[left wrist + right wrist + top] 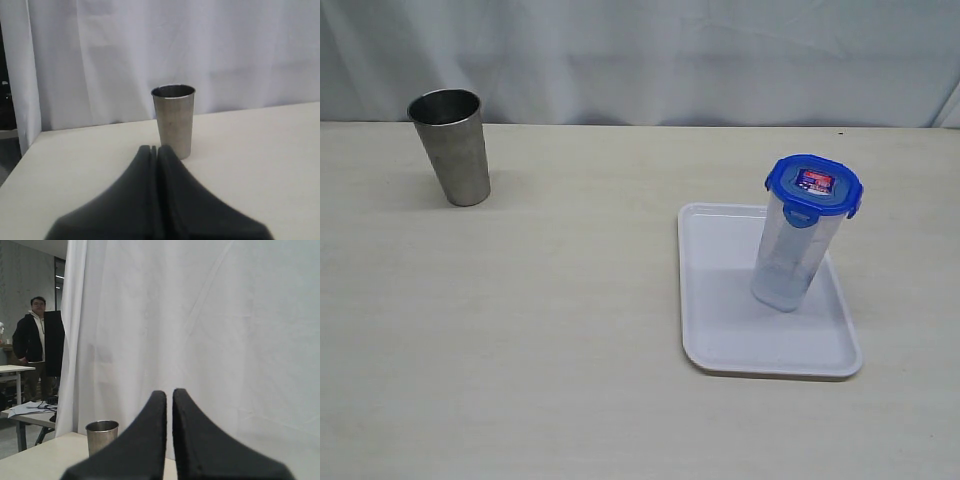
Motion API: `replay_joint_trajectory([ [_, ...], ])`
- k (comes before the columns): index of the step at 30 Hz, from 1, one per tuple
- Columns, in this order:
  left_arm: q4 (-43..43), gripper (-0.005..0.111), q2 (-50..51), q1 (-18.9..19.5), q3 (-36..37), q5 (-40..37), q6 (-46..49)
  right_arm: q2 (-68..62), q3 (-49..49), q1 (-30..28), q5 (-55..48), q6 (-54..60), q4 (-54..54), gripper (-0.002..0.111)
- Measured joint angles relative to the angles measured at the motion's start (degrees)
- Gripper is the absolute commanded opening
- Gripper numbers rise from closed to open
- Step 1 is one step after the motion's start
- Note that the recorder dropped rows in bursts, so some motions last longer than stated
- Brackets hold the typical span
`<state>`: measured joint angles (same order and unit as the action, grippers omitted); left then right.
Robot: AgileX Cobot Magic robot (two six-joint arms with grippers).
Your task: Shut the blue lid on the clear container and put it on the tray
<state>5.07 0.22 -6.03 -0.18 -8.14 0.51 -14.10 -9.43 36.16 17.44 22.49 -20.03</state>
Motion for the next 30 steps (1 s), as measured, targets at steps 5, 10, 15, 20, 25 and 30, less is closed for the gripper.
replay_joint_trajectory([
  [5, 0.00, 0.000, 0.00, 0.00, 0.00, -5.59, 1.00, 0.00, 0.00, 0.00, 0.00, 0.00, 0.00, 0.005],
  [10, 0.00, 0.000, 0.00, 0.00, 0.00, -9.41, 1.07, 0.00, 0.00, 0.00, 0.00, 0.00, 0.00, 0.005],
  [15, 0.00, 0.000, 0.00, 0.00, 0.00, -9.69, 0.93, 0.00, 0.00, 0.00, 0.00, 0.00, 0.00, 0.005],
  [20, 0.00, 0.000, 0.00, 0.00, 0.00, -9.73, 0.83, 0.00, 0.00, 0.00, 0.00, 0.00, 0.00, 0.005],
  [25, 0.00, 0.000, 0.00, 0.68, 0.00, -9.82, 0.69, 0.00, 0.00, 0.00, 0.00, 0.00, 0.00, 0.005],
  [30, 0.14, 0.000, 0.00, 4.62, 0.00, -9.82, 0.69, 0.00, 0.00, 0.00, 0.00, 0.00, 0.00, 0.005],
])
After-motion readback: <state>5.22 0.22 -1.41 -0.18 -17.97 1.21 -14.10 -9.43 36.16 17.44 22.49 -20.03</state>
